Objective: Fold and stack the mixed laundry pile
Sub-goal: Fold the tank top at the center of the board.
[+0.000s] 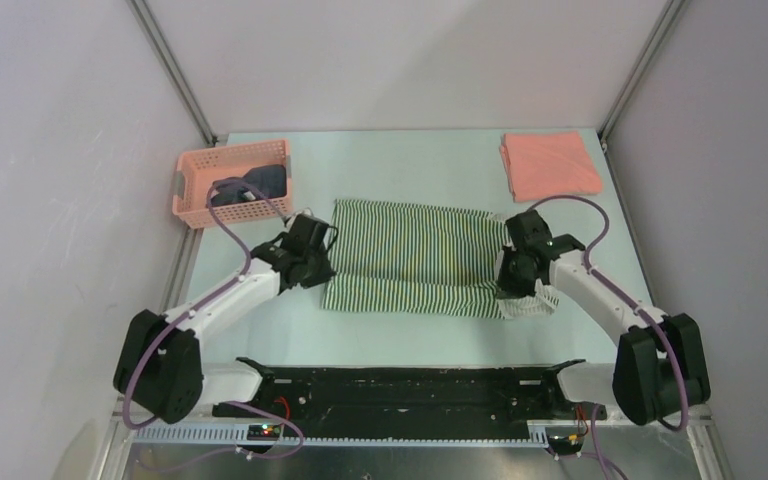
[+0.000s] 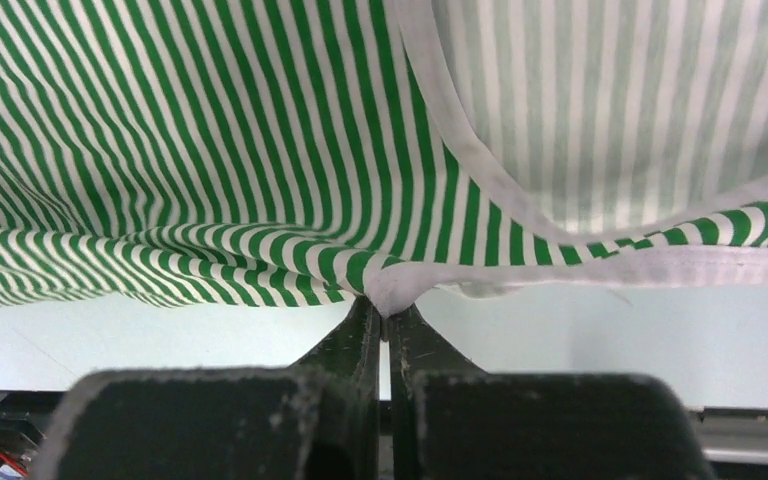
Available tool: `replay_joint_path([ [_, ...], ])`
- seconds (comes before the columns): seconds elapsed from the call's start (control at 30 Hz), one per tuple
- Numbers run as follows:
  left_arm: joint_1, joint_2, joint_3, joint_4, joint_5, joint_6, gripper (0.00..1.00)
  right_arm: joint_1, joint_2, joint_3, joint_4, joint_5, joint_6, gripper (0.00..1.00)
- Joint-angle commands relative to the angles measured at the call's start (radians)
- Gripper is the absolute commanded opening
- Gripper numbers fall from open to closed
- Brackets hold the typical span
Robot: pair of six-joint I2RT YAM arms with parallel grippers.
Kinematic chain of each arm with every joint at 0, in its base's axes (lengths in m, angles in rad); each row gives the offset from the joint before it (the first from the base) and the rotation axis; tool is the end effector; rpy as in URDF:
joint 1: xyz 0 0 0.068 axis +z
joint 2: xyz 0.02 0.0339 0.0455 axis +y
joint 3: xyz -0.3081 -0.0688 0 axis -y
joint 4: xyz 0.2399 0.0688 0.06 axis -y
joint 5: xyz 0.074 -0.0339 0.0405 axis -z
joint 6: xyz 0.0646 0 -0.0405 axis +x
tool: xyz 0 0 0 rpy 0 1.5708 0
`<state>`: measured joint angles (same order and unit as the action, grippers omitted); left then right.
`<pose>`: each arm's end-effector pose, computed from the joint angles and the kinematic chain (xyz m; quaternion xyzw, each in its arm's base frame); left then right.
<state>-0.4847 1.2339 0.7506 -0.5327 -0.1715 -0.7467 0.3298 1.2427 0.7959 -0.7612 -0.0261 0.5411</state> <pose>0.2095 -0.0979 0.2289 -0.1484 0.9470 -0.0903 0.2703 0.2002 0.0703 0.2261 0.1014 0.9783 0.0877 0.1581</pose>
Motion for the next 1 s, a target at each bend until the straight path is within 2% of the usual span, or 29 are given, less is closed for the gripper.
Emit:
replay_joint_path([
  [0.0,0.042,0.085,0.119,0.04,0.01,0.08,0.0,-0.013,0.074,0.099,0.044,-0.02,-0.126,0.02],
  [0.23,0.115,0.241,0.252,0.041,0.086,0.148,0.0,-0.034,0.212,0.209,0.046,-0.035,-0.209,0.02],
  [0.57,0.18,0.42,0.344,0.041,0.139,0.167,0.0,-0.082,0.358,0.268,0.074,-0.059,-0.264,0.02],
  [0.67,0.178,0.463,0.366,0.041,0.153,0.165,0.05,-0.093,0.39,0.286,0.084,-0.069,-0.266,0.06],
  [0.77,0.18,0.479,0.379,0.039,0.141,0.167,0.1,-0.096,0.393,0.312,0.074,-0.057,-0.261,0.21],
  [0.97,0.182,0.48,0.378,0.032,0.094,0.149,0.12,-0.12,0.338,0.33,-0.005,0.012,-0.222,0.25],
])
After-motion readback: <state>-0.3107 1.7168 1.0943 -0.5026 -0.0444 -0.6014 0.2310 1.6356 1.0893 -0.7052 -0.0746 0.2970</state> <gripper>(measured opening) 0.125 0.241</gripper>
